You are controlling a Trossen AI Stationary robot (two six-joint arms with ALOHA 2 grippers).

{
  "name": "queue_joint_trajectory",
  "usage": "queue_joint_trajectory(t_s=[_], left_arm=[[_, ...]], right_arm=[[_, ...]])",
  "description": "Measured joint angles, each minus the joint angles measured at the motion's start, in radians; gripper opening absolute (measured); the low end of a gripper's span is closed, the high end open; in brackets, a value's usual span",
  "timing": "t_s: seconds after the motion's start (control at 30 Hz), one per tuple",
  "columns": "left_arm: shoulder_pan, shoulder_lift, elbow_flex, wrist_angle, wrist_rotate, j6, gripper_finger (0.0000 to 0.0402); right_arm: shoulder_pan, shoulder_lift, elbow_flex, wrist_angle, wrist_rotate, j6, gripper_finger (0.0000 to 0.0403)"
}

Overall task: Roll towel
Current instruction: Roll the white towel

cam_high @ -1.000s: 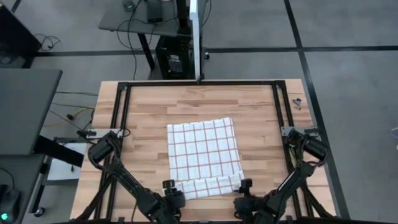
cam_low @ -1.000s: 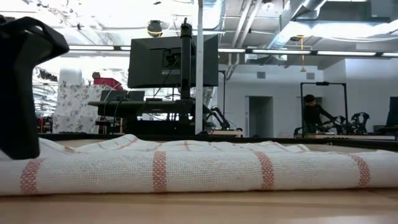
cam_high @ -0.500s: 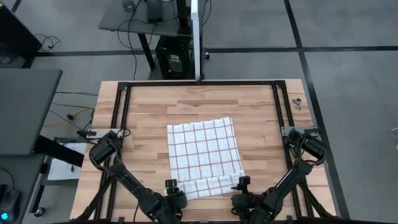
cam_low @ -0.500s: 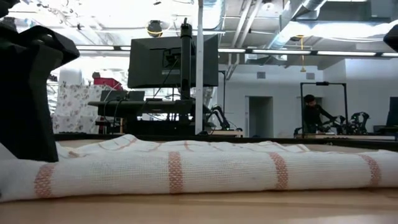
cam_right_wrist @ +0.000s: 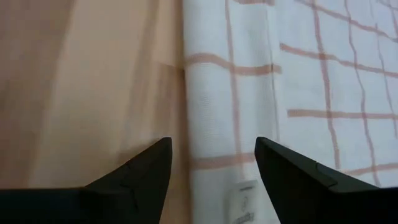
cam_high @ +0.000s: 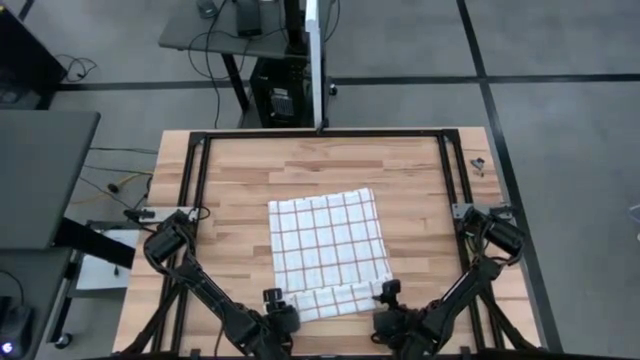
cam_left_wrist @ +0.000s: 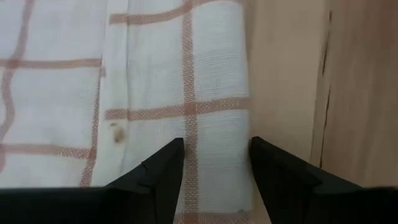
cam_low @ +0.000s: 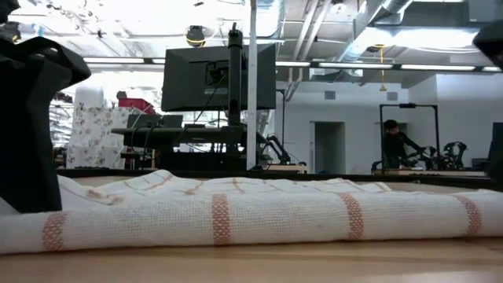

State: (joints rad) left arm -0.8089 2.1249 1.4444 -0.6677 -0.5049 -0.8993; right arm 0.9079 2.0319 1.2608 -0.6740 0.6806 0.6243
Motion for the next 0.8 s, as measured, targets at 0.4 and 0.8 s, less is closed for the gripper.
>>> queue_joint_trajectory(t_s=[0.4,0.8], left_arm=[[0.002,0.001,-0.004,0.009,-0.01,0.04,0.0169],[0.001,0.002,-0.005,0.001,-0.011,0.052,0.0154]], right_arm=[[-0.029,-0.005,-0.06,0.016,0.005,-0.002,0.0211],[-0.035,-0.002,-0.068,0.038,0.004,-0.008,0.0188]])
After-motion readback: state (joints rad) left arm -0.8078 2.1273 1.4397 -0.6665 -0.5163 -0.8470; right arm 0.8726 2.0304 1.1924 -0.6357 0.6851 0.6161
